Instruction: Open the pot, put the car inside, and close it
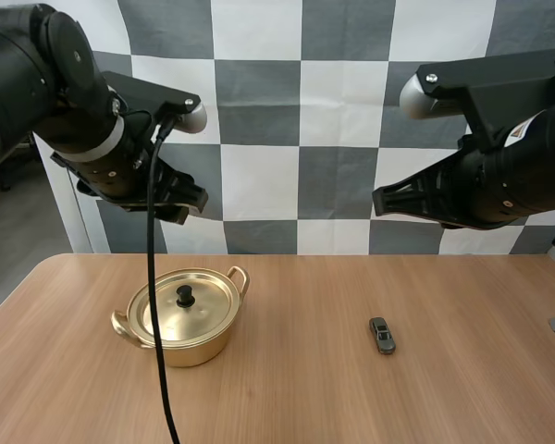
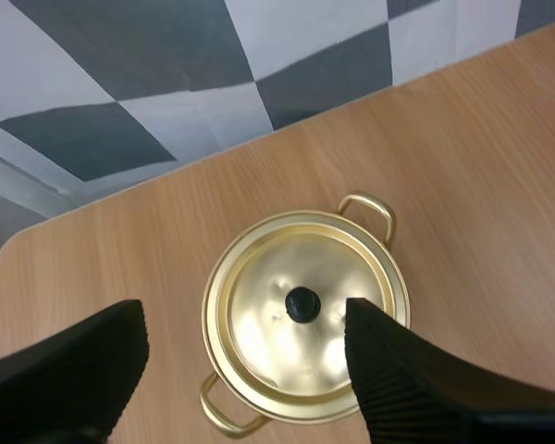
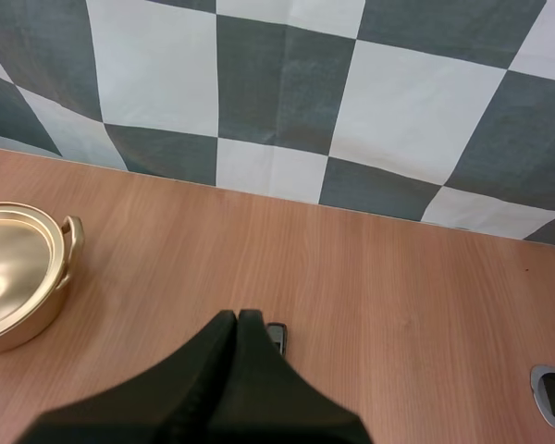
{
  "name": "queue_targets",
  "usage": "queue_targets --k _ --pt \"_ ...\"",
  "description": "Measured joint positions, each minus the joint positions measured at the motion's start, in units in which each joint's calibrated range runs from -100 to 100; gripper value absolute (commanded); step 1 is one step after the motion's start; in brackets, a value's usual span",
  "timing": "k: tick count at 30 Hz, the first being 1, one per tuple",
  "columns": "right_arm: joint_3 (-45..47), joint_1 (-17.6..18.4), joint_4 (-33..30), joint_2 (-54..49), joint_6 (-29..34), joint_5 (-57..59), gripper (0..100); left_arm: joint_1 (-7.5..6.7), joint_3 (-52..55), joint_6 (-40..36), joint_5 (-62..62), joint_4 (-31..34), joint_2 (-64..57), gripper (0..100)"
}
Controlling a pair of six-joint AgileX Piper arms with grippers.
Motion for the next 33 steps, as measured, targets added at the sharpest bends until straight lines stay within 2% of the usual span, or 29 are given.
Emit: queue_targets --k 4,10,26,33 --pt "0.0 0.0 0.0 0.0 0.0 0.0 0 0.0 0.0 0.78 -0.28 -0.41 0.0 100" --pt "0.0 0.0 0.0 0.0 0.0 0.0 0 0.0 0.0 6.15 5.22 -4.07 1.69 100" --pt "0.0 0.0 0.48 0.0 0.0 0.0 0 0.0 0.0 4.63 3.69 -5.76 10.58 100" --pt "0.0 0.0 1.28 0.0 0.0 0.0 0 0.0 0.17 5.33 1.71 -3.2 13.3 100"
